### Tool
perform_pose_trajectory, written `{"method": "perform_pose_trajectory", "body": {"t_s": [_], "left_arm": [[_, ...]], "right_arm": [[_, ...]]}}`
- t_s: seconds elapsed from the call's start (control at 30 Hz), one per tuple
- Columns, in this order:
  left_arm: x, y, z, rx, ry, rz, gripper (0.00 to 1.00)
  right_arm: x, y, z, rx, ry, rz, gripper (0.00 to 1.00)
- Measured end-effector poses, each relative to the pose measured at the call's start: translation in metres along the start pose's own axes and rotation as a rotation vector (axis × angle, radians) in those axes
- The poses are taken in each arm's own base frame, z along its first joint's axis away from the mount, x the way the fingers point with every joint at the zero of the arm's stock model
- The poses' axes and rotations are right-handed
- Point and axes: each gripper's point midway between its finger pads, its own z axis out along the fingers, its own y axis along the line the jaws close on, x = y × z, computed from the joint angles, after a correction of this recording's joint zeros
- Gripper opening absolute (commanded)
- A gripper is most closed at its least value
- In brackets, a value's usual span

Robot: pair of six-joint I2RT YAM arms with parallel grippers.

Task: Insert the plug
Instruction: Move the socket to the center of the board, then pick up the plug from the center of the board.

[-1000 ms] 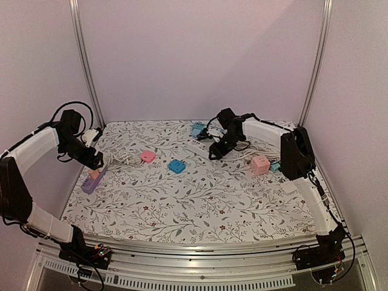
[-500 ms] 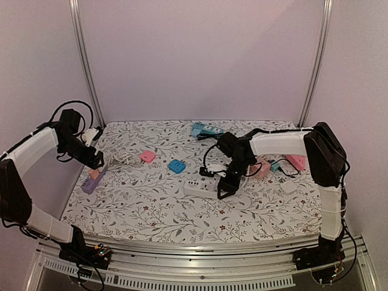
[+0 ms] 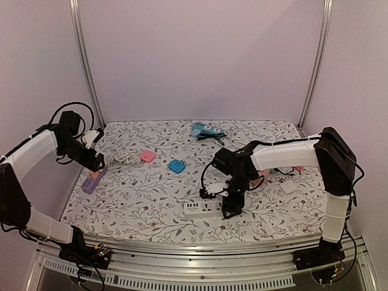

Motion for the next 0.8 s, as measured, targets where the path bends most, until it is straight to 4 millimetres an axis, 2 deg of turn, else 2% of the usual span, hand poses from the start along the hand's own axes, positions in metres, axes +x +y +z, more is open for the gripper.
{"method": "perform_pose_trajectory", "body": {"t_s": [0.07,0.13,0.23,0.3,0.4,0.43,0.47,0.53,0.6,0.67,0.8], "left_arm": [[0.0,-0.001,0.0,0.004,-0.001,0.002,0.96],[-0.001,-0.003,0.0,0.009,-0.003,0.006,0.96],[-0.001,-0.004,0.0,0.015,-0.004,0.01,0.96],[-0.001,-0.006,0.001,0.02,-0.004,0.012,0.96],[0.0,-0.008,0.001,0.028,-0.002,0.017,0.96],[0.0,-0.009,0.001,0.031,-0.002,0.02,0.97],[-0.001,-0.01,0.001,0.033,-0.003,0.022,0.97],[-0.002,-0.012,0.0,0.038,-0.007,0.028,0.97],[-0.003,-0.014,0.0,0.045,-0.01,0.032,0.96],[-0.003,-0.016,0.0,0.053,-0.013,0.035,0.97],[-0.006,-0.023,0.0,0.066,-0.016,0.056,0.97]], "right_arm": [[0.007,0.001,-0.002,0.008,0.027,0.017,0.81],[0.006,-0.002,-0.009,0.034,0.019,0.039,0.85],[-0.009,-0.011,-0.039,0.119,-0.067,0.074,0.98],[-0.024,-0.022,-0.071,0.2,-0.172,0.123,0.99],[-0.035,-0.049,-0.142,0.357,-0.376,0.279,0.99],[-0.03,-0.063,-0.168,0.409,-0.444,0.376,0.99],[-0.018,-0.08,-0.191,0.459,-0.499,0.503,0.99],[0.022,-0.118,-0.223,0.556,-0.557,0.782,0.99],[0.059,-0.143,-0.229,0.612,-0.557,0.993,0.98],[0.091,-0.157,-0.214,0.633,-0.506,1.168,0.97],[0.112,-0.162,-0.168,0.609,-0.372,1.31,0.95]]}}
